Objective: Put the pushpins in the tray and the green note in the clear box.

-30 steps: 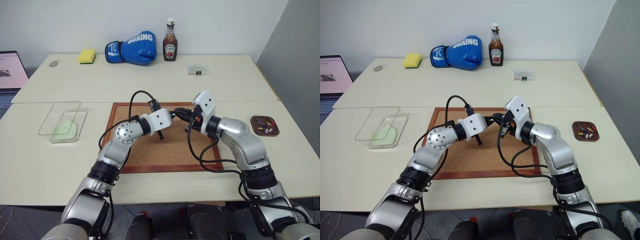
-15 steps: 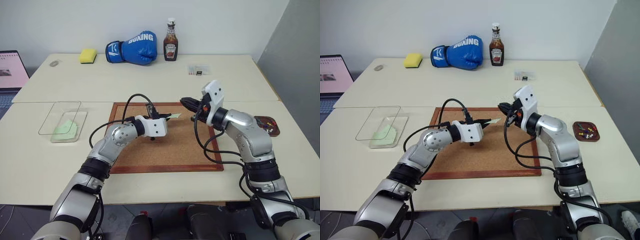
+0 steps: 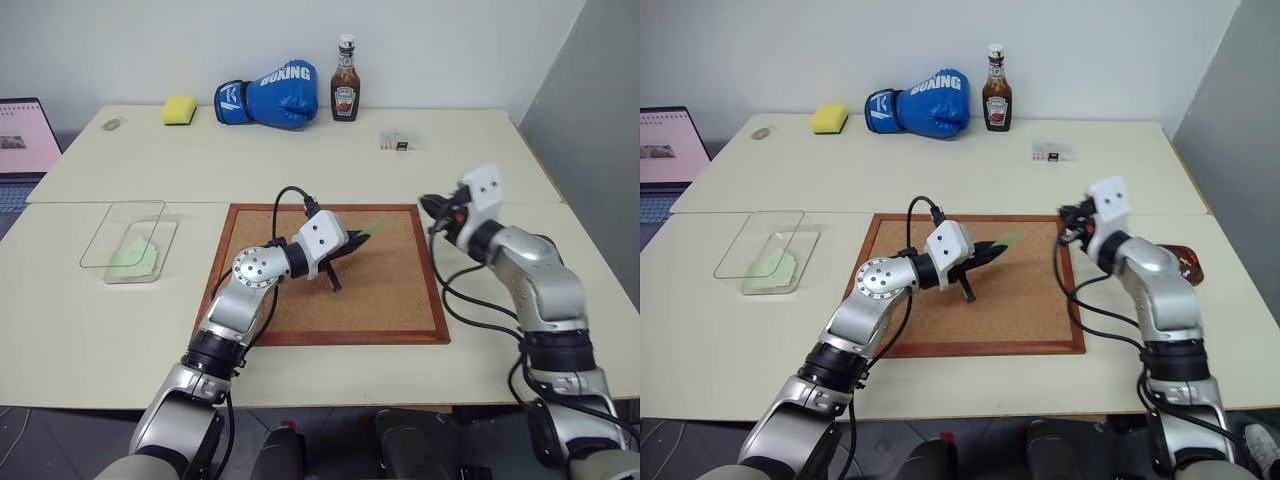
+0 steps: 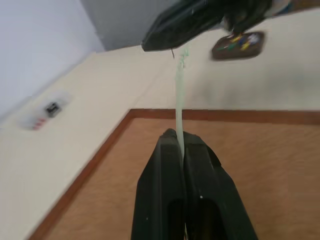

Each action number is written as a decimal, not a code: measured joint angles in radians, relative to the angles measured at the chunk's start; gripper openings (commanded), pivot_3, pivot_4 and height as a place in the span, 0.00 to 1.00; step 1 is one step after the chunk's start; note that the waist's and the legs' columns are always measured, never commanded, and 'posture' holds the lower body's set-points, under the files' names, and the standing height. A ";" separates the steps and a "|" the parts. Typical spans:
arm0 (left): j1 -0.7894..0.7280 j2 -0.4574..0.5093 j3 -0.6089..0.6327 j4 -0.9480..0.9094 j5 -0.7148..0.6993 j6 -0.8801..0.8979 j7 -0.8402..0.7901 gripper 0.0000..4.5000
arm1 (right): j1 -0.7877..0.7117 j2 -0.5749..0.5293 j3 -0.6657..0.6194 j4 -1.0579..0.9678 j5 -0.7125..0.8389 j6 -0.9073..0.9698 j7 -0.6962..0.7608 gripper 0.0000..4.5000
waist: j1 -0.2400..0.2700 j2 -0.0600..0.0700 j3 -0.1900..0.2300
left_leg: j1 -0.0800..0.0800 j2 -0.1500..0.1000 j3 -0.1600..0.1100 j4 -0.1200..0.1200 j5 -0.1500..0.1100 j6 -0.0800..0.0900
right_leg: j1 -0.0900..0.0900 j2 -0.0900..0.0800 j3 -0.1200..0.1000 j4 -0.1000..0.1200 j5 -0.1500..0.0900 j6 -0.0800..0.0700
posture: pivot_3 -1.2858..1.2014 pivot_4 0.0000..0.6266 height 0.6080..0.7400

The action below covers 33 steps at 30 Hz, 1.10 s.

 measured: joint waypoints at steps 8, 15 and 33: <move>0.033 0.000 -0.031 -0.158 -0.114 0.279 -0.066 0.00 | 0.064 -0.077 -0.166 0.097 -0.072 -0.030 -0.173 0.00 | -0.002 0.000 0.000 | 0.005 0.000 0.002 0.000 0.000 0.000 | 0.002 0.000 0.002 0.001 0.000 0.000 | 0.52 0.24 1.00; 0.038 0.000 -0.071 -0.190 -0.118 0.337 -0.088 0.00 | 0.067 -0.100 -0.240 0.229 -0.046 -0.033 -0.185 0.00 | -0.006 0.000 0.000 | 0.006 0.000 0.004 0.000 0.000 0.000 | 0.002 0.001 0.004 0.002 0.000 0.001 | 0.52 0.24 1.00; 0.050 0.020 -0.073 -0.242 -0.118 0.379 -0.068 0.00 | -0.005 -0.093 -0.238 0.469 -0.021 -0.130 -0.169 0.28 | -0.004 0.000 0.000 | 0.006 0.000 0.005 0.000 0.000 0.000 | 0.002 0.000 0.005 0.001 0.000 0.001 | 0.52 0.24 1.00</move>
